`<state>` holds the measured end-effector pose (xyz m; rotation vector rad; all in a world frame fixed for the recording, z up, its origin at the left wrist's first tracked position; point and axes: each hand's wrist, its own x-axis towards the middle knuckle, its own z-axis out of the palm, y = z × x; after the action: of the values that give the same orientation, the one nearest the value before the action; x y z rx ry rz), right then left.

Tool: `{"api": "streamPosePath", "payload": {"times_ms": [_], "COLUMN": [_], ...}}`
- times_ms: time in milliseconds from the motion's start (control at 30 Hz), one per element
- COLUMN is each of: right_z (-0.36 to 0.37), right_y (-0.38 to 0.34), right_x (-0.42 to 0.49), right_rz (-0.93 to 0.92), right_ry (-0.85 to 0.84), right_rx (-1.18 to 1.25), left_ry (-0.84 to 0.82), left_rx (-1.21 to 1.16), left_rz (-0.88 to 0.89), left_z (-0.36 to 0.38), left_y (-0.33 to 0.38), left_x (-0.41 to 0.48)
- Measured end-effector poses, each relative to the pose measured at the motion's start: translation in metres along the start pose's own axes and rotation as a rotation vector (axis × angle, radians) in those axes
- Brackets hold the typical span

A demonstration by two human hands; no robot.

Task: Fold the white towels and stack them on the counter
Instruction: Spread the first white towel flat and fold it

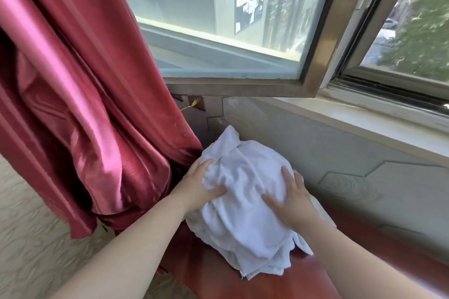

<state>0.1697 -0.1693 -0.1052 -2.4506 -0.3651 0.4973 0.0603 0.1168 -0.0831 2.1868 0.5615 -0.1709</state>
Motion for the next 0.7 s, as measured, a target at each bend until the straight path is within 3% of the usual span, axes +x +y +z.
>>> {"api": "streamPosePath", "payload": {"times_ms": [133,400,567,700], "right_z": [0.016,0.032,0.030,0.025], "right_y": [0.014,0.014,0.014,0.014], "right_x": [-0.006,-0.010,-0.006,-0.007], "right_rz": [0.100,0.451,0.509,0.547], "right_ry": [0.055,-0.001,-0.031,-0.032], "right_rx": [0.284,0.327,0.472,0.525], "left_ry": [0.016,-0.075,-0.134,-0.168], "left_rx": [-0.215,-0.349,-0.448,-0.497], "left_rz": [-0.007,-0.093,-0.163,-0.115], "left_z": [0.014,0.020,0.015,0.016], "left_y": [-0.021,-0.044,-0.049,-0.040], "left_x": [0.019,0.018,0.018,0.015]}}
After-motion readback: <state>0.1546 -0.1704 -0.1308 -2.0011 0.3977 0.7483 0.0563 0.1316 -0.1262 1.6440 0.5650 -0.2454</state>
